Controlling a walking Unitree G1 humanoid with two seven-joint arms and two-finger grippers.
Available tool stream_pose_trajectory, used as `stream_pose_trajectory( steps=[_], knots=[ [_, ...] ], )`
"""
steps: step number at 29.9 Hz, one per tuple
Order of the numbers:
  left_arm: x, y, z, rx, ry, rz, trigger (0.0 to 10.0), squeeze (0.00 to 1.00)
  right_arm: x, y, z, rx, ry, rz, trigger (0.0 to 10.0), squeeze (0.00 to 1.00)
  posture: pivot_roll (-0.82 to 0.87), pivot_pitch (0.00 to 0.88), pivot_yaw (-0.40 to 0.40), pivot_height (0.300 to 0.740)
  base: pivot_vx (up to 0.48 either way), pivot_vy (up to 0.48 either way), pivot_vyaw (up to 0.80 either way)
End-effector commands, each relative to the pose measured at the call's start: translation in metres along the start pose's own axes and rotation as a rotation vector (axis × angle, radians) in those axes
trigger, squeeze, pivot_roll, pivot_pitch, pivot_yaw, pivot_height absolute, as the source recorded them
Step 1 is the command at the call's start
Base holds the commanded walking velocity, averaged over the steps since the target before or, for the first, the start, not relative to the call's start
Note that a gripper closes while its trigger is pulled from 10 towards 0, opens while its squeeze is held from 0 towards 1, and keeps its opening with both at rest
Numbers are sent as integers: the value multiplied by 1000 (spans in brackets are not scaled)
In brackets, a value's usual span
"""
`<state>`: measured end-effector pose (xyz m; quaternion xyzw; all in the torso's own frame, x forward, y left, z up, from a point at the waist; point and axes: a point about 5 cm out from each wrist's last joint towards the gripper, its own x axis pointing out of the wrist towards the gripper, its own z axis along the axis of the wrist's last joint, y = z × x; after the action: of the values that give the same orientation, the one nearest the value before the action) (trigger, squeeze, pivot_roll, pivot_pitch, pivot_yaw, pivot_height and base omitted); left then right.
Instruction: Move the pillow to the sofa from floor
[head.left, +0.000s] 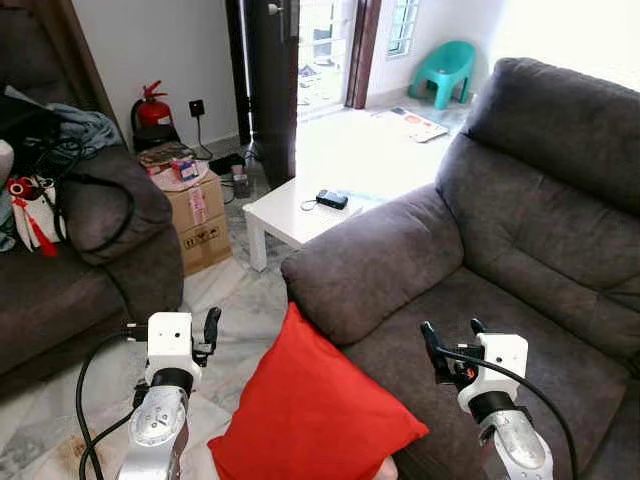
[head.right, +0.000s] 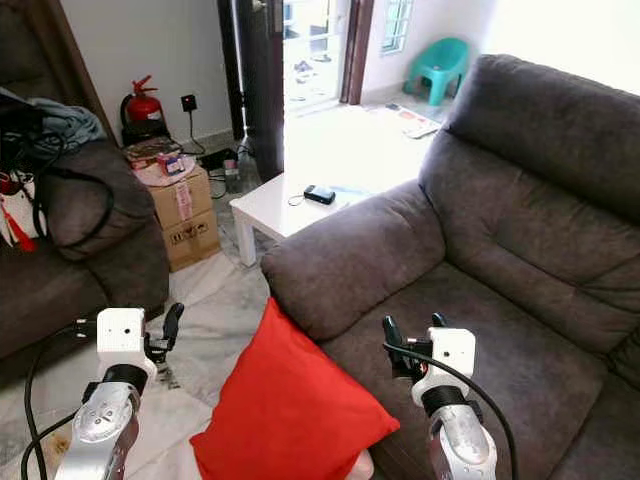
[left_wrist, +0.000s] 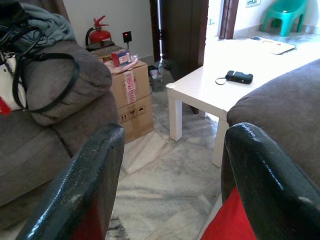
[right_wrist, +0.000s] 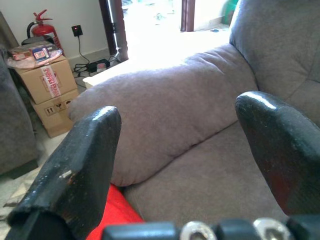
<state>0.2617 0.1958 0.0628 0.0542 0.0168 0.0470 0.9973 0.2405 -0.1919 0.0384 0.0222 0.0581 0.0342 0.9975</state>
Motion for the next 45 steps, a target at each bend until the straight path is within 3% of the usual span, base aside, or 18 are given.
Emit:
stream_pose_trajectory(
  steps=[1, 18, 39, 45],
  knots=[
    [-1, 0, -3, 1, 15, -6, 10000, 0, 1, -2, 2, 8, -5, -7, 10000, 0, -33, 0, -53, 740, 0, 0, 0],
    [3, -2, 6, 40, -29, -33, 10000, 0, 1, -13, 7, 65, -42, -112, 10000, 0, -27, 0, -50, 740, 0, 0, 0],
    [6, -3, 9, 57, -41, -51, 10000, 0, 4, -9, 8, 69, -42, -112, 10000, 0, -26, 0, -36, 740, 0, 0, 0],
    [7, -3, 9, 55, -40, -51, 10000, 0, 6, -10, 9, 68, -38, -108, 10000, 0, -26, 0, -36, 722, 0, 0, 0]
  ],
)
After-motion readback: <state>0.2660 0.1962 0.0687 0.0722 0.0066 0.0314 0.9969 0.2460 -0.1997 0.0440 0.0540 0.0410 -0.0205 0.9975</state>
